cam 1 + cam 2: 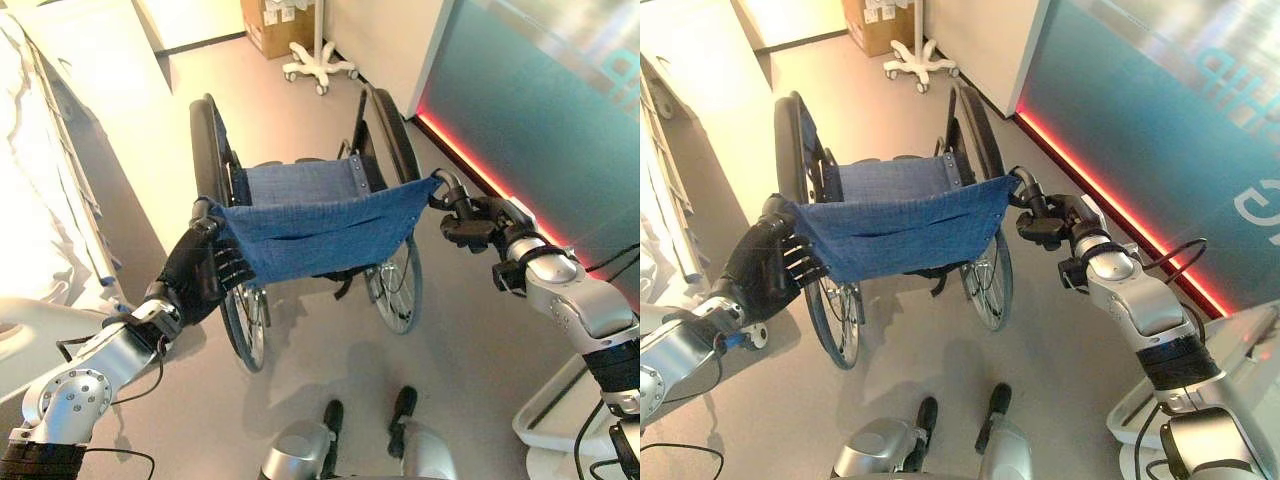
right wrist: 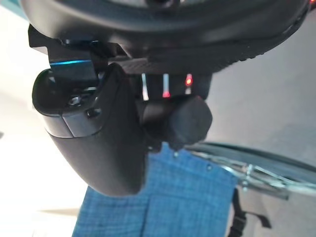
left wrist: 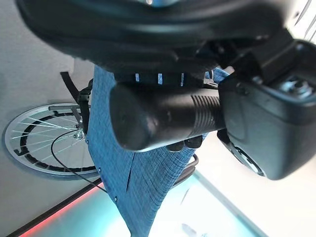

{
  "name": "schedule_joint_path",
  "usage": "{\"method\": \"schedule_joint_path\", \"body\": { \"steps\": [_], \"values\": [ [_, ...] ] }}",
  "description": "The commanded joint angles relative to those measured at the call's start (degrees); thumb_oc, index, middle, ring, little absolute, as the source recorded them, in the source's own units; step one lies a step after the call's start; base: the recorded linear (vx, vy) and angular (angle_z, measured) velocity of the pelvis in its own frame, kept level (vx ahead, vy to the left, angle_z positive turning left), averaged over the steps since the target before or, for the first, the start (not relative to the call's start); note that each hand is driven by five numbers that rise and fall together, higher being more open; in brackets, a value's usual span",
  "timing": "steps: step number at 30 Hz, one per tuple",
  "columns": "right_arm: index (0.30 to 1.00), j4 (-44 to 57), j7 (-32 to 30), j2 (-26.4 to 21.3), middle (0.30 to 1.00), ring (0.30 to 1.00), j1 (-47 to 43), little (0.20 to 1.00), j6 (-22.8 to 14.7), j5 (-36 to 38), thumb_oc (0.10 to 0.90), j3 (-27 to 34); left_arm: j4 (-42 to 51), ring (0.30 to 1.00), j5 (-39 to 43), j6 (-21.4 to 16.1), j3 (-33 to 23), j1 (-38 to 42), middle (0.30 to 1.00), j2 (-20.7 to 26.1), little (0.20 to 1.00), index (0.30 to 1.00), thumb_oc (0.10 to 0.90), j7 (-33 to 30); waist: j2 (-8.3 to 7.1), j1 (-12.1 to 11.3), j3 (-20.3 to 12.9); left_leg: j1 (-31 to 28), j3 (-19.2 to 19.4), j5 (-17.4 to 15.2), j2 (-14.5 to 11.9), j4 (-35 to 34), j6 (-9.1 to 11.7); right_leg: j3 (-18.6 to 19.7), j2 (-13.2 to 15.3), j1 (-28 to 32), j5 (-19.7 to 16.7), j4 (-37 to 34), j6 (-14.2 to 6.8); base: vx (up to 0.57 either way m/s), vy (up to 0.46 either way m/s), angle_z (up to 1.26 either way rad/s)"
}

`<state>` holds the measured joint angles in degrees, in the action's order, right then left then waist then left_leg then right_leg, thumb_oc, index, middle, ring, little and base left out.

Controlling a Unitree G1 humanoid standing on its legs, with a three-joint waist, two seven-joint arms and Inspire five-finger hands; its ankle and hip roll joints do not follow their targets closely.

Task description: Push the wheelchair next to the bed

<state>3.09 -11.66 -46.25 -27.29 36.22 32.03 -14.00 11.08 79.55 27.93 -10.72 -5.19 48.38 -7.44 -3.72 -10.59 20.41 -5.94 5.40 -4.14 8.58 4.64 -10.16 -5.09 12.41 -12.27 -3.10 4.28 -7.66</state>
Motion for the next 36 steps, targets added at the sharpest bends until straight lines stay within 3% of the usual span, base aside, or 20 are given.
{"method": "schedule_joint_path", "body": {
  "steps": [1,4,5,7,8,12,15,19,20,22,23,24,27,28,29,30,31,33,34,36],
  "values": [
    [0.300,9.1,4.7,-7.7,0.300,0.300,-6.6,0.300,-6.1,2.4,0.400,3.5,3.3,0.300,-1.0,-10.9,-6.0,7.0,0.300,0.8,0.300,0.300,0.400,1.8,-1.49,2.4,-5.1,2.5,-14.7,-7.4,-5.5,13.8,8.9,0.9,-2.4,4.2,-6.5,-2.8,-2.6,0.43,-0.297,0.50],
    [0.300,7.1,5.0,-8.5,0.300,0.300,-8.7,0.300,-6.1,3.6,0.400,2.4,3.8,0.300,-0.4,-10.2,-6.5,6.7,0.300,0.3,0.300,0.300,0.400,1.5,-1.78,2.4,-6.3,1.2,-15.6,-4.8,-8.0,16.6,10.7,-0.2,-4.4,3.9,-5.0,1.4,-1.3,0.34,-0.233,0.51],
    [0.300,6.6,5.2,-9.1,0.300,0.300,-9.1,0.300,-6.4,4.2,0.400,2.0,4.1,0.300,-0.1,-10.0,-6.9,6.2,0.300,0.2,0.300,0.300,0.400,1.4,-1.85,2.3,-6.8,1.0,-15.5,-1.5,-9.3,18.4,11.6,-0.8,-5.4,4.1,-4.1,2.7,-0.1,0.38,-0.309,0.51],
    [0.300,6.8,5.7,-10.8,0.300,0.300,-9.8,0.300,-7.1,4.8,0.400,0.5,5.5,0.300,0.9,-9.3,-8.4,4.2,0.300,-0.7,0.300,0.300,0.400,0.7,-2.53,2.2,-7.1,4.2,-14.9,7.1,-10.7,30.4,12.7,-2.5,-7.3,6.5,-2.1,3.2,3.4,0.39,-0.417,0.30],
    [0.300,7.7,5.6,-11.7,0.300,0.300,-10.1,0.300,-7.6,4.5,0.400,-0.8,6.2,0.300,1.1,-9.1,-9.3,2.7,0.300,-1.4,0.300,0.300,0.400,1.0,-3.10,1.8,-6.6,8.6,-13.9,9.1,-9.1,41.4,12.5,-2.4,-8.5,8.5,-0.7,3.2,5.4,0.31,-0.364,-0.02],
    [0.300,9.0,5.4,-11.9,0.300,0.300,-10.6,0.300,-7.7,3.9,0.400,-1.5,6.6,0.300,0.2,-9.4,-10.1,1.6,0.300,-2.7,0.300,0.300,0.400,1.6,-2.73,0.8,-5.1,18.2,-12.5,9.4,-5.5,52.0,11.4,-1.6,-11.1,12.0,0.9,4.1,7.4,0.28,-0.265,-0.23],
    [0.300,10.4,5.8,-10.0,0.300,0.300,-10.9,0.300,-6.9,1.8,0.400,-2.0,6.4,0.300,0.6,-9.9,-10.6,1.6,0.300,-2.5,0.300,0.300,0.400,0.1,-2.03,-0.9,-4.0,21.2,-10.1,8.1,-2.9,41.8,10.4,-0.5,-13.3,15.7,2.1,3.2,7.0,0.33,-0.161,0.28],
    [0.300,7.5,4.9,-6.9,0.300,0.300,-13.0,0.300,-8.0,0.2,0.400,-4.8,4.6,0.300,-0.6,-11.9,-9.0,1.3,0.300,-2.6,0.300,0.300,0.400,0.7,0.65,-3.5,-4.5,22.8,-4.0,16.7,-4.5,14.0,13.2,-2.4,-18.2,21.7,5.4,1.1,7.8,0.47,-0.113,0.02],
    [0.300,7.2,4.9,-6.7,0.300,0.300,-13.0,0.300,-8.4,0.1,0.400,-5.0,4.5,0.300,-0.9,-12.1,-8.8,1.3,0.300,-2.7,0.300,0.300,0.400,0.8,0.74,-3.7,-4.5,22.7,-3.2,17.4,-4.4,12.3,13.4,-2.6,-18.4,22.3,5.7,1.0,7.8,0.52,-0.121,-0.42],
    [0.300,6.0,4.2,-5.8,0.300,0.300,-12.6,0.300,-10.0,-0.3,0.400,-5.3,3.9,0.300,-2.5,-13.1,-7.5,1.4,0.300,-3.2,0.300,0.300,0.400,1.4,1.31,-4.4,-4.6,23.0,2.8,19.3,-4.7,6.3,13.6,-4.1,-20.2,25.3,7.9,1.2,8.2,0.43,-0.130,-0.22],
    [0.300,5.4,4.0,-5.3,0.300,0.300,-12.1,0.300,-10.8,-0.5,0.400,-5.1,3.6,0.300,-2.9,-13.3,-6.9,1.8,0.300,-3.4,0.300,0.300,0.400,1.7,1.20,-4.6,-4.8,22.9,5.7,19.1,-4.8,5.2,13.2,-5.0,-20.9,26.2,9.0,1.6,8.4,0.59,-0.194,0.24],
    [0.300,4.3,3.9,-4.2,0.300,0.300,-11.5,0.300,-12.1,-1.2,0.400,-4.9,3.3,0.300,-3.5,-13.2,-6.2,3.1,0.300,-3.5,0.300,0.300,0.400,1.8,0.35,-4.4,-5.4,22.1,8.5,16.0,-3.8,5.2,12.5,-6.3,-21.3,27.4,11.8,3.1,8.3,0.53,-0.171,0.35],
    [0.300,1.9,4.7,-1.6,0.300,0.300,-12.3,0.300,-13.3,-2.3,0.400,-5.6,2.5,0.300,-3.4,-12.4,-5.7,5.2,0.300,-2.7,0.300,0.300,0.400,1.2,-0.74,-5.6,-7.1,19.9,8.6,11.7,-1.7,2.7,8.9,-7.2,-21.6,28.0,13.6,5.8,7.5,0.40,-0.103,0.33],
    [0.300,1.7,4.9,-1.4,0.300,0.300,-12.2,0.300,-13.4,-2.3,0.400,-5.7,2.5,0.300,-3.4,-12.2,-5.7,5.3,0.300,-2.7,0.300,0.300,0.400,1.1,-1.13,-6.0,-7.4,19.6,7.9,10.9,-1.1,2.9,8.3,-7.4,-21.3,28.3,13.2,6.3,7.1,0.36,-0.084,0.05],
    [0.300,1.2,5.7,-1.0,0.300,0.300,-12.2,0.300,-14.1,-1.9,0.400,-6.0,2.5,0.300,-2.5,-11.5,-6.7,5.2,0.300,-2.2,0.300,0.300,0.400,0.3,-2.65,-7.5,-8.5,18.5,6.3,8.8,0.6,2.6,5.8,-8.4,-19.9,28.2,8.3,12.0,4.0,0.39,-0.070,-0.24],
    [0.300,1.1,6.2,-0.8,0.300,0.300,-12.3,0.300,-14.2,-1.9,0.400,-6.1,2.2,0.300,-2.6,-11.0,-7.4,5.0,0.300,-2.1,0.300,0.300,0.400,0.1,-3.16,-7.9,-8.9,17.5,6.3,8.6,0.9,1.6,4.9,-8.8,-19.4,26.9,4.6,16.4,2.0,0.49,-0.091,-0.36],
    [0.300,0.8,6.9,-0.3,0.300,0.300,-12.5,0.300,-14.4,-2.6,0.400,-6.5,1.4,0.300,-3.0,-10.9,-7.9,5.2,0.300,-1.7,0.300,0.300,0.400,-0.1,-3.07,-8.2,-9.1,16.1,5.3,8.7,0.8,0.5,4.8,-9.0,-19.5,25.1,-0.4,23.9,-0.9,0.35,-0.081,-0.27],
    [0.300,0.6,7.4,-0.1,0.300,0.300,-12.9,0.300,-15.0,-2.6,0.400,-7.0,0.2,0.300,-3.5,-11.1,-8.3,5.5,0.300,-1.1,0.300,0.300,0.400,0.8,-2.90,-8.3,-9.5,14.9,2.5,9.1,0.4,0.3,5.0,-6.5,-20.6,22.2,-7.3,31.5,-4.4,0.29,-0.109,-0.04],
    [0.300,0.6,7.3,-0.1,0.300,0.300,-13.0,0.300,-15.0,-2.6,0.400,-7.1,0.2,0.300,-3.4,-11.1,-8.3,5.5,0.300,-1.0,0.300,0.300,0.400,0.9,-2.76,-8.3,-9.7,14.9,2.3,9.1,0.3,0.3,5.0,-6.2,-20.7,21.7,-7.6,31.6,-4.4,0.34,-0.125,0.22],
    [0.300,1.5,5.9,0.0,0.300,0.300,-12.0,0.300,-14.9,-3.4,0.400,-7.1,0.3,0.300,-1.3,-11.0,-8.2,6.2,0.300,0.8,0.300,0.300,0.400,0.3,-1.09,-6.8,-9.9,14.5,-0.7,8.9,-0.5,1.7,5.6,-4.7,-17.2,17.5,-4.5,30.9,-2.9,0.39,-0.131,0.64]
  ]
}}
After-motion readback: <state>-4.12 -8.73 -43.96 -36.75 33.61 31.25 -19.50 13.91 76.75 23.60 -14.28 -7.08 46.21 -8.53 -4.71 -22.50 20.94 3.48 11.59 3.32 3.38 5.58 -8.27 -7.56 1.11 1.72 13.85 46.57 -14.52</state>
